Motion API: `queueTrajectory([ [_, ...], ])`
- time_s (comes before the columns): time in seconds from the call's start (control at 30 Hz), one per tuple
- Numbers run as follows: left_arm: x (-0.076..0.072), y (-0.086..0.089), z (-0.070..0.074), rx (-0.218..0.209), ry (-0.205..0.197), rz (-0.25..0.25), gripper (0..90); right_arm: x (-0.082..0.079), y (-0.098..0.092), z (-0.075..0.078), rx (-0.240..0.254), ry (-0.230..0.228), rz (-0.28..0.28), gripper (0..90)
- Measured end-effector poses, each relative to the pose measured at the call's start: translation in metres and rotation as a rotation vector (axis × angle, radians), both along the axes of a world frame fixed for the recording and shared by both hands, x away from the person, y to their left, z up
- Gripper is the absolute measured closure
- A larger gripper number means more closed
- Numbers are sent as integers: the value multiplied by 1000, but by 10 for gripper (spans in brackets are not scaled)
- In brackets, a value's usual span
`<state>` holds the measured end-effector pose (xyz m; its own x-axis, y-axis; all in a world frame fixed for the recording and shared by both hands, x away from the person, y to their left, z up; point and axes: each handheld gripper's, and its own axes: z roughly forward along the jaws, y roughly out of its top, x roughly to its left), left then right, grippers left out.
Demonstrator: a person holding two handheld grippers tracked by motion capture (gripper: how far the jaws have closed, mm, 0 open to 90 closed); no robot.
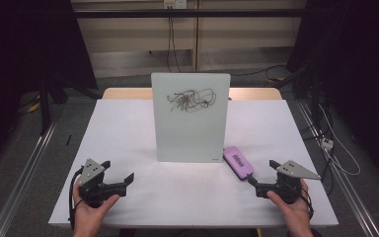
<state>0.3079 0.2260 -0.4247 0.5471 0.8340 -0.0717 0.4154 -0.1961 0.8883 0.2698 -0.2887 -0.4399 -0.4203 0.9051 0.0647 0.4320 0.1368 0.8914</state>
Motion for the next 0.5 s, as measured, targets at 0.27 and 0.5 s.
queueTrajectory([
  [0.27,1,0,1,-5,5,-5,58,0,-1,0,-2,2,0,42],
  [0.5,2,-1,1,-7,9,-15,58,-1,1,0,0,-3,30,47],
])
